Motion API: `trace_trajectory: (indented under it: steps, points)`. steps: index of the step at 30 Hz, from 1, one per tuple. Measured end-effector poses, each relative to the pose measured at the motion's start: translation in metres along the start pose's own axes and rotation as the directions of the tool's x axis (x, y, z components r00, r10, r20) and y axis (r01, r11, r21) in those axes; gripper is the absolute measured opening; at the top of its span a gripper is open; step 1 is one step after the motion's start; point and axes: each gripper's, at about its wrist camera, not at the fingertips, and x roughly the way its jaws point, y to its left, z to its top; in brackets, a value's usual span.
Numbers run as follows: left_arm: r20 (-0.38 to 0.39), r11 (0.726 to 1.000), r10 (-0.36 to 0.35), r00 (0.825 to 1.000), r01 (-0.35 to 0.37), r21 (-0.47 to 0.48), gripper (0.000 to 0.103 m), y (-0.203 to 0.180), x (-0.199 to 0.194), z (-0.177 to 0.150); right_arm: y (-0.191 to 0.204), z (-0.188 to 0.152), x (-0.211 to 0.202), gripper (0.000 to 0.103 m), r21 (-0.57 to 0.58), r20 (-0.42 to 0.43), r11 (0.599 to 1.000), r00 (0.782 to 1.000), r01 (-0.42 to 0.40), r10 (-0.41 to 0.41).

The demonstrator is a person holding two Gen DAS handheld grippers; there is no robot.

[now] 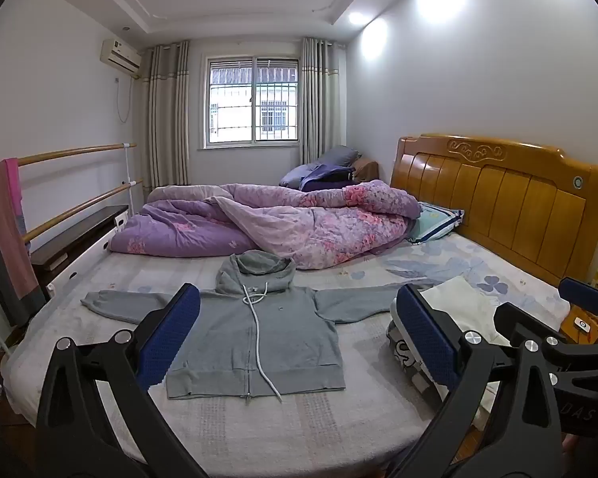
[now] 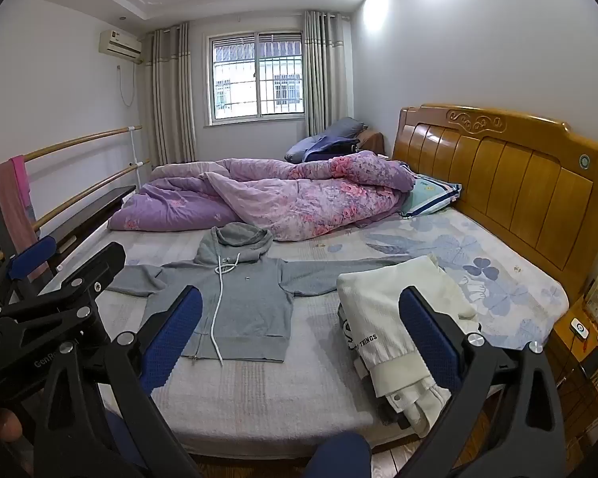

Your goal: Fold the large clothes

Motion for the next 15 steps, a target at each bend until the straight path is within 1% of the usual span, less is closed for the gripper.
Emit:
trace_trajectory:
  steps: [15]
  points:
    - [-0.01, 1.0, -0.001, 1.0, 0.001, -0.006, 0.098, 0.0002, 0.0004, 0.0001, -0.0001, 0.0, 0.0002, 0.095, 0.002, -0.004, 1.0, 1.0, 0.0, 0.0]
